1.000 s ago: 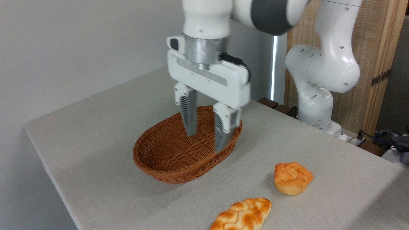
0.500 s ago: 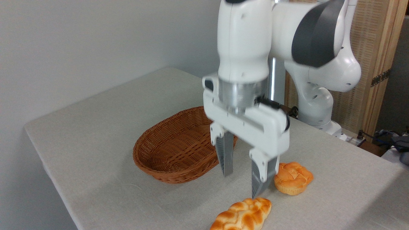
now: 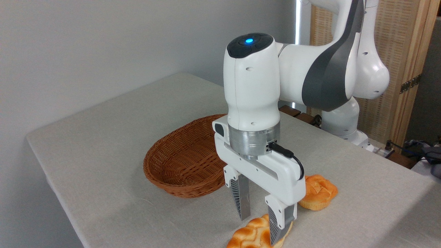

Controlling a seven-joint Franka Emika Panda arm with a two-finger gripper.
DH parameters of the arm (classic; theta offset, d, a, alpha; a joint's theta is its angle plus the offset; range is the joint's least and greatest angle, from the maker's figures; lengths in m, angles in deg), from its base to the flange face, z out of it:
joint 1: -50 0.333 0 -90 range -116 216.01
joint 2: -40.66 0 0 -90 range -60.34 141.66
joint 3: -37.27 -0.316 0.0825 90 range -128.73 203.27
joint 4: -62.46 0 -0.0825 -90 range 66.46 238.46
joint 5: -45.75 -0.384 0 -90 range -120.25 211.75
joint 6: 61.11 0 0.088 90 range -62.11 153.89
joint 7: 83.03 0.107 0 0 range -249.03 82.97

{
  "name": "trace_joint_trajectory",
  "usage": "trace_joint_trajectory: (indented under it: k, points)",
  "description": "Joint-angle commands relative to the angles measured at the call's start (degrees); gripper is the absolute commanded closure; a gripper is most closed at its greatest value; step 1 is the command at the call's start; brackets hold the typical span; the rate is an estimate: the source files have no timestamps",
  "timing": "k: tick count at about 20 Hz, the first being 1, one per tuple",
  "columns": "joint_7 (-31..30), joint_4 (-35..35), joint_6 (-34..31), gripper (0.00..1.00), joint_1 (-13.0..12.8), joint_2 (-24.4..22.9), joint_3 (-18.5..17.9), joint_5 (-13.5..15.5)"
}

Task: Put bread into the basket
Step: 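Lower the gripper onto the braided roll and close on it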

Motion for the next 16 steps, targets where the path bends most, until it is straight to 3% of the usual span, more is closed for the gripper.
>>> trace_joint_trajectory:
  k: [1,7,9,12,16]
  points:
    - [0.9,-0.5,3.6,0.0,0.0,2.4,-2.0,-2.0]
    - [0.8,-0.5,3.6,0.03,0.0,5.4,-1.9,-2.8]
    - [0.6,-0.5,3.6,0.17,0.0,6.0,-1.5,-2.3]
    - [0.8,-0.5,3.6,0.52,0.0,6.1,-1.2,-2.3]
    - [0.8,-0.5,3.6,0.66,0.0,6.3,-1.2,-2.2]
